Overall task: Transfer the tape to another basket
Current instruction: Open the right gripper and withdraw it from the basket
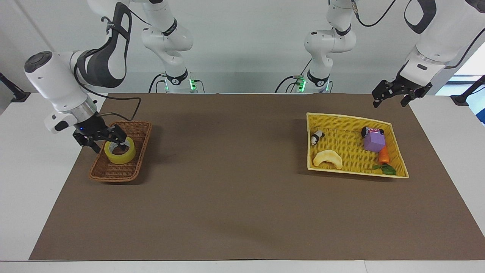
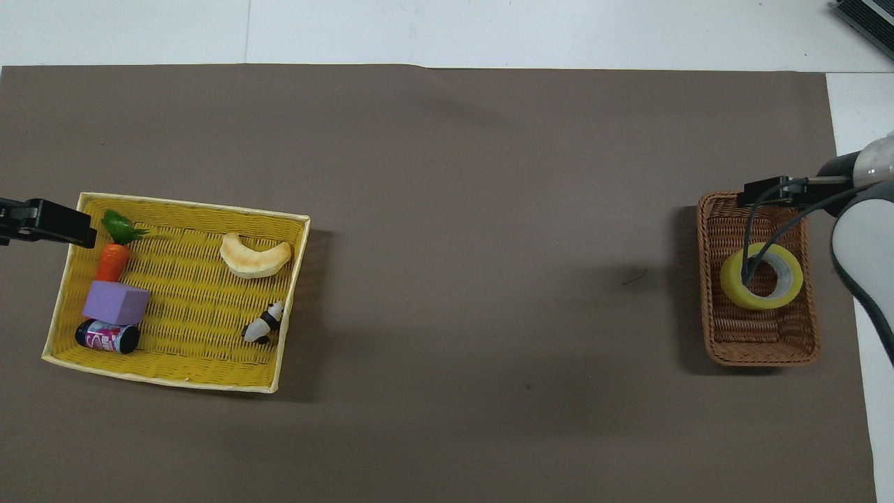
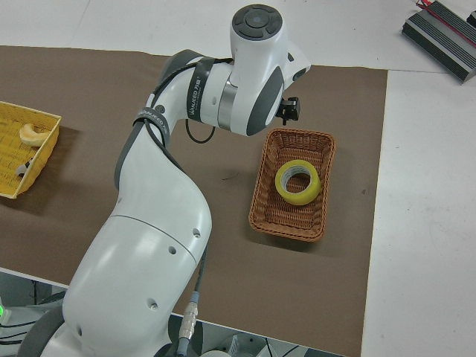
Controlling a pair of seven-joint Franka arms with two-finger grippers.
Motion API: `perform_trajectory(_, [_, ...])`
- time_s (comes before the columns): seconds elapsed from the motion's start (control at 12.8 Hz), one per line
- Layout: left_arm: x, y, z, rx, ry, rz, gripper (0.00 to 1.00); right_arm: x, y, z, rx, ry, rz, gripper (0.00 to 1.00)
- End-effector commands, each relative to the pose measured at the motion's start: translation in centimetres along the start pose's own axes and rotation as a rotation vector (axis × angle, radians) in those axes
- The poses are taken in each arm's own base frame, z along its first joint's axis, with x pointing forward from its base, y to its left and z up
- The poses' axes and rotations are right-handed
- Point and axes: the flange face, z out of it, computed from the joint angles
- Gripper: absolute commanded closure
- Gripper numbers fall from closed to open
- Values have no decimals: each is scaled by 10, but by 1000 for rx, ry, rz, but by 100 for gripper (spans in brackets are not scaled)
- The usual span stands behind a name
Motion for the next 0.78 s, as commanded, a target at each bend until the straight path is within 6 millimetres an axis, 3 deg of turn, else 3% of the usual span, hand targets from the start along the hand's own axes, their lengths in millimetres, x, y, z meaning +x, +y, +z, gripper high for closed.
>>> perform_trajectory(0.0, [-10, -4, -11, -13, 6, 16, 0, -21, -29, -31, -30, -24, 82, 0])
perform_trajectory(0.08, [-10, -11, -10, -14, 6, 2, 0, -25, -32, -37, -38, -27, 85, 0])
perform_trajectory(0.23, [-11, -18, -10, -13, 6, -9, 0, -31, -32, -72, -36, -31, 85, 0])
perform_trajectory(0.7, [-11, -19, -10, -13, 6, -10, 0, -46, -26, -163, -51, -91, 94, 0])
